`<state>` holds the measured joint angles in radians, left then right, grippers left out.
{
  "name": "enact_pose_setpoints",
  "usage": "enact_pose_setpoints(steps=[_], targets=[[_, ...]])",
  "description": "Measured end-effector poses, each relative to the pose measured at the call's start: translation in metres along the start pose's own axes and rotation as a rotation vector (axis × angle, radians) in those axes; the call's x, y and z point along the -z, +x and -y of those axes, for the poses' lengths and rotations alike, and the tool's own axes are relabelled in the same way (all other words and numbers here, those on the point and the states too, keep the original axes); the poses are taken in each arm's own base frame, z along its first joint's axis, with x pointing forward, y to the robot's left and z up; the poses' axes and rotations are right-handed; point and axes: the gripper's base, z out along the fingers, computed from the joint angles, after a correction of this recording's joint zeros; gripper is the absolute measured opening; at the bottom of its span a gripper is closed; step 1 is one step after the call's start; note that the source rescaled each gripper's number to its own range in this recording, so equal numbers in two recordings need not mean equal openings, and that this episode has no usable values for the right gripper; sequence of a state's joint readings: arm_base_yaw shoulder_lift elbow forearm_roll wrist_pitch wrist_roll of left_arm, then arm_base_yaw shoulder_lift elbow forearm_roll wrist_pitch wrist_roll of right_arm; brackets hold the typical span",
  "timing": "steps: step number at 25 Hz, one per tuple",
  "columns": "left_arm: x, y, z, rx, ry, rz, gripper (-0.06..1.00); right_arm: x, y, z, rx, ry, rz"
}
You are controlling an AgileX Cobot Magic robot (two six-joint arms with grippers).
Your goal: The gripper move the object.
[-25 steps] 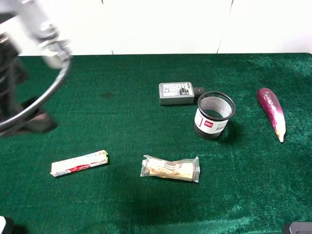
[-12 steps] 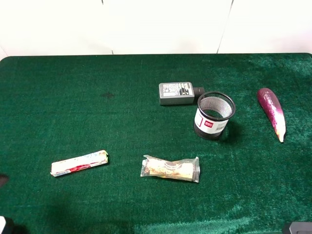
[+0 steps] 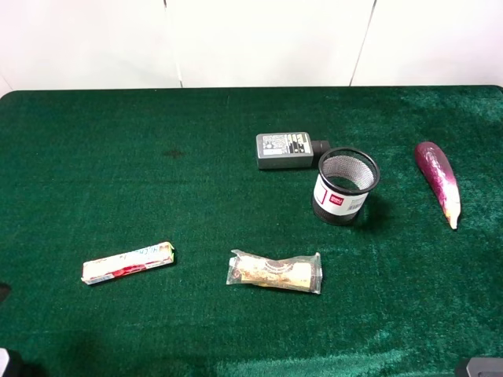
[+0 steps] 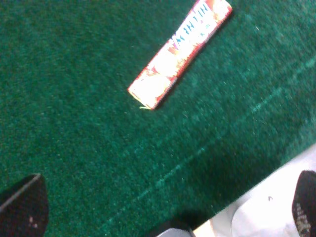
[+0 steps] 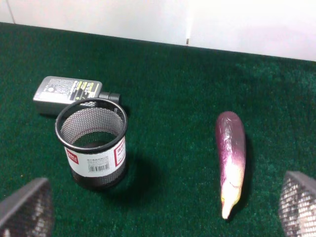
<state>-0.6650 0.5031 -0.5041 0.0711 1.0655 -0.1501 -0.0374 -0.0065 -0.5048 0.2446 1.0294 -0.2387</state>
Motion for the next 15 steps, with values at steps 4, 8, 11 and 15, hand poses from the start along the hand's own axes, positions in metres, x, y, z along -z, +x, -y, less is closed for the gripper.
enact_pose_setpoints(steps=[4, 8, 11, 15], targets=[[0.011, 0.01, -0.005, 0.095, -0.026, 0.107, 1.0, 0.0, 0.0, 0.0, 0.0, 0.0, 0.0], [0.023, 0.023, -0.002, 0.131, -0.028, 0.241, 1.0, 0.0, 0.0, 0.0, 0.0, 0.0, 0.0], [0.028, 0.03, 0.002, 0.171, -0.062, 0.327, 1.0, 0.0, 0.0, 0.0, 0.0, 0.0, 0.0], [0.033, 0.037, 0.008, 0.198, -0.117, 0.415, 1.0, 0.0, 0.0, 0.0, 0.0, 0.0, 0.0]])
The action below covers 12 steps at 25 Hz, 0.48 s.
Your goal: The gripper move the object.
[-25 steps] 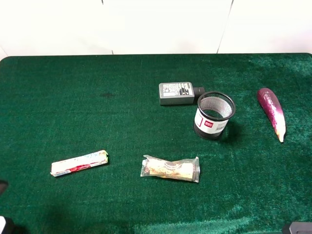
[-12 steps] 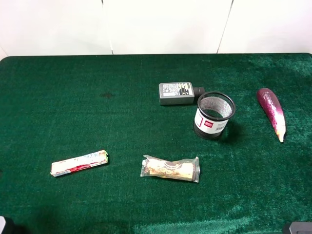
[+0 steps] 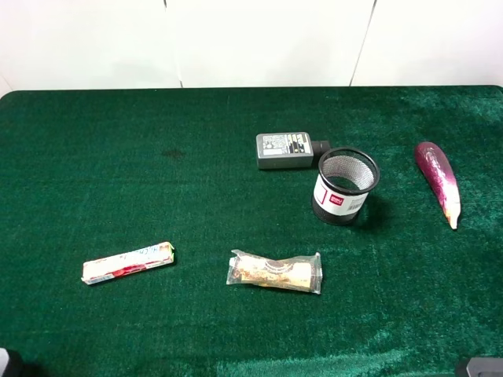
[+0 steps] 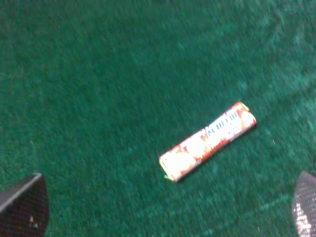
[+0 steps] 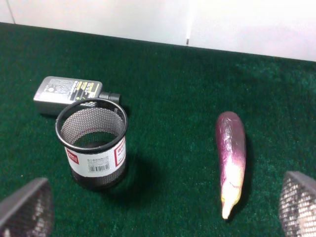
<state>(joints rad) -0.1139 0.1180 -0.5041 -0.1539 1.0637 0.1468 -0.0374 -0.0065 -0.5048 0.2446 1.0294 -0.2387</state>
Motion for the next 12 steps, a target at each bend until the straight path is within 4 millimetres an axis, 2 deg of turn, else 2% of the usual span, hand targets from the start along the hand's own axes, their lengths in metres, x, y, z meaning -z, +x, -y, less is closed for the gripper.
enact_pose_setpoints(steps=[6, 12], targets=[[0.01, 0.01, 0.01, -0.007, -0.067, 0.122, 1.0, 0.0, 0.0, 0.0, 0.0, 0.0, 0.002], [0.01, 0.01, 0.012, -0.038, -0.064, 0.122, 1.0, 0.0, 0.0, 0.0, 0.0, 0.0, 0.002]])
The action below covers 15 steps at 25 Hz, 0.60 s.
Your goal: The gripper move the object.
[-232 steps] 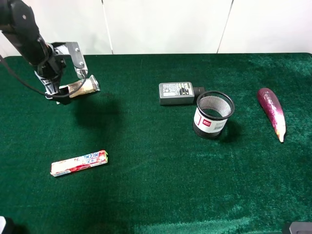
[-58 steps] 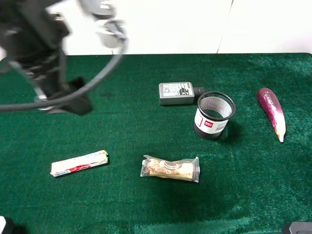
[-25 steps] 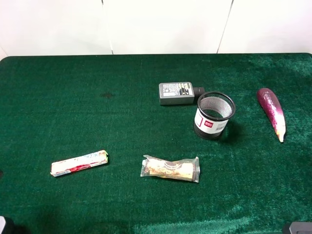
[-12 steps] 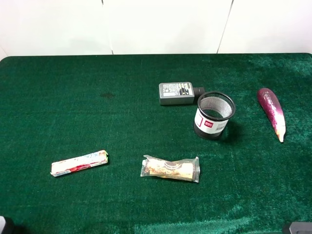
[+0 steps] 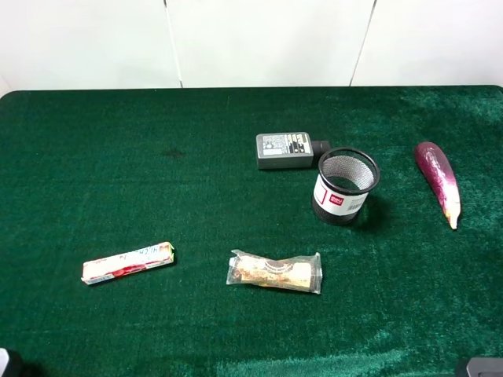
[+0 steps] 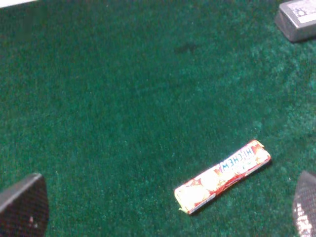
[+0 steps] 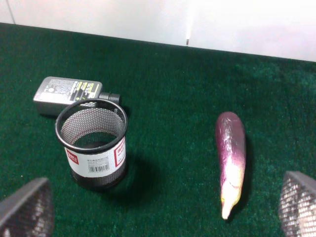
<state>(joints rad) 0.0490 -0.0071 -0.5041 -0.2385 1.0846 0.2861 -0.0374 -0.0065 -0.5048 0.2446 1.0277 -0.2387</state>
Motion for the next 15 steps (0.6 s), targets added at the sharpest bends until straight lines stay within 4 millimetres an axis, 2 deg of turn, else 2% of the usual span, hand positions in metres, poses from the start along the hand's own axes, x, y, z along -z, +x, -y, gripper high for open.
enact_pose_setpoints(steps=[15], targets=[[0.0, 0.0003, 0.0001, -0.003, 0.001, -0.003, 1.0, 0.0, 0.0, 0.0, 0.0, 0.0, 0.0]])
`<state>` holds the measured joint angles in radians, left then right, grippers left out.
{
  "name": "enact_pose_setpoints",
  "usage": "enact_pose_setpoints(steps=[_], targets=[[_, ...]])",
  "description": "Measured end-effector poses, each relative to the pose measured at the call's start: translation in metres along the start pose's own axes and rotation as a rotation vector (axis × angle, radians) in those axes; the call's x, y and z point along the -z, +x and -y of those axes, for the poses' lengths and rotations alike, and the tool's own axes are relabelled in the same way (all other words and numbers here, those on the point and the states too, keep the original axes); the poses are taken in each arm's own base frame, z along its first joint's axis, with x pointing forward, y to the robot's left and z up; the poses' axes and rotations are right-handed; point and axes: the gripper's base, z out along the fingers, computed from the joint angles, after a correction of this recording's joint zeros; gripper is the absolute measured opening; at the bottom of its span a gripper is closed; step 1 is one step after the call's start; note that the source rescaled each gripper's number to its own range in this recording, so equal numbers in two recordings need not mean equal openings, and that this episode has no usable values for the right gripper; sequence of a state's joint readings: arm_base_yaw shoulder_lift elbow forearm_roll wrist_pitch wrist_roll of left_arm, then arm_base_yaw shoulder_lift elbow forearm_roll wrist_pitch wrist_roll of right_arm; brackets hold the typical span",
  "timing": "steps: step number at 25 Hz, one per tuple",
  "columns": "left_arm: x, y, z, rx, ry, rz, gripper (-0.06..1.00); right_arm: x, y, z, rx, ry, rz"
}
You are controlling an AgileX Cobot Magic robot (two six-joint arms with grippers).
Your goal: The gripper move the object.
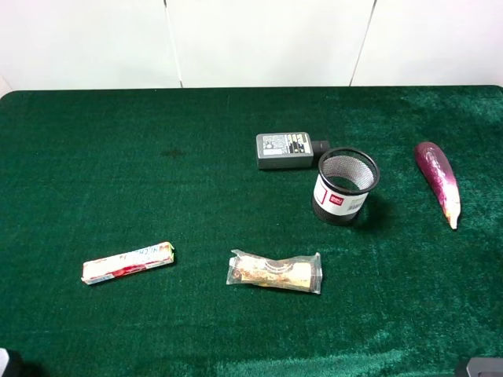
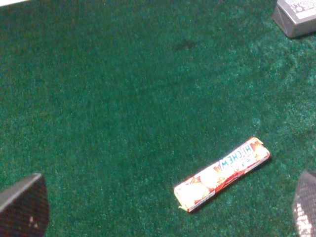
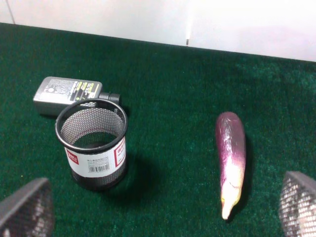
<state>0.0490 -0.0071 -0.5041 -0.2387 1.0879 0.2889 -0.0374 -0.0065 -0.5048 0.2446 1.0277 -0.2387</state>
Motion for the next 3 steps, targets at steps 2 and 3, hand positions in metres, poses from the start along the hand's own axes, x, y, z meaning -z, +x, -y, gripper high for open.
enact_pose_setpoints(steps=[2, 3], targets=[[0.0, 0.0, 0.0, 0.0, 0.0, 0.0, 1.0, 0.0, 0.0, 0.0, 0.0, 0.0, 0.0], [0.0, 0.0, 0.0, 0.0, 0.0, 0.0, 1.0, 0.0, 0.0, 0.0, 0.0, 0.0, 0.0]])
